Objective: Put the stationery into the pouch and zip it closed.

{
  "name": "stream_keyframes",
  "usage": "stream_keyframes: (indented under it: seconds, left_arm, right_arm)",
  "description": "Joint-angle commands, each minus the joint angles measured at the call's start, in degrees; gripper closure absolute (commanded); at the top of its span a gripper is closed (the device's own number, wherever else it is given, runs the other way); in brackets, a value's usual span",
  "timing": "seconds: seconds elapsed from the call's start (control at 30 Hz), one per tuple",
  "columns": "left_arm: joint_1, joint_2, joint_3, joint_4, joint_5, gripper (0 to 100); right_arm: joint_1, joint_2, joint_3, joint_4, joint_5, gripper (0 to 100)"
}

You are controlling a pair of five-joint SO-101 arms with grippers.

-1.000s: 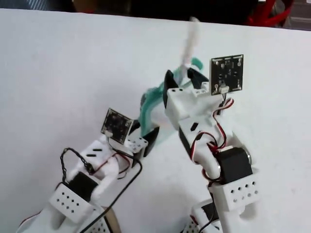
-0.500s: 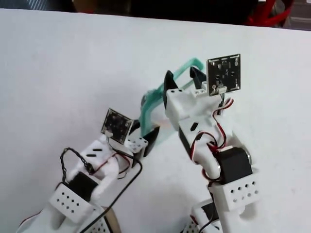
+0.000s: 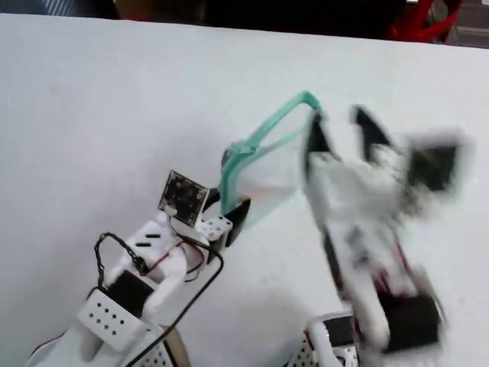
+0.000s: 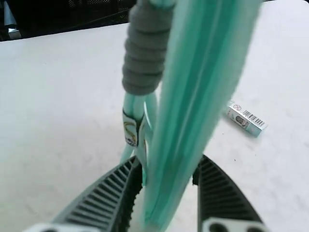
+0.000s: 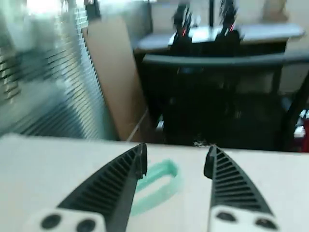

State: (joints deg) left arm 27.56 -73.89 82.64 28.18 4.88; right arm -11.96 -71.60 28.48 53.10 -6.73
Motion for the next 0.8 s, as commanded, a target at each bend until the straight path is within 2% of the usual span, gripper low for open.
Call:
stream_keyframes:
  seconds: [0.0, 0.13, 0.33, 0.67, 0.77]
  left_arm:
    - [0.2, -0.4, -0.4, -1.5, -0.9, 82]
    - [0.0, -0.4, -0.4, -1.5, -1.0, 82]
    - [0.0, -0.4, 0.5, -1.5, -1.0, 82]
    - [0.0, -0.4, 0.9, -1.5, -1.0, 82]
    - [0.0, -0.4, 0.9, -1.5, -1.0, 82]
  right_arm:
    - [8.3, -9.5, -0.6, -2.1, 0.4, 80.3]
    - [13.8, -6.1, 7.9, -8.4, 0.5, 80.2]
    - [22.1, 13.8, 11.3, -16.5, 0.4, 80.1]
    - [24.9, 50.2, 0.2, -11.8, 1.1, 80.1]
    - [25.1, 60.5, -3.8, -10.8, 3.6, 80.1]
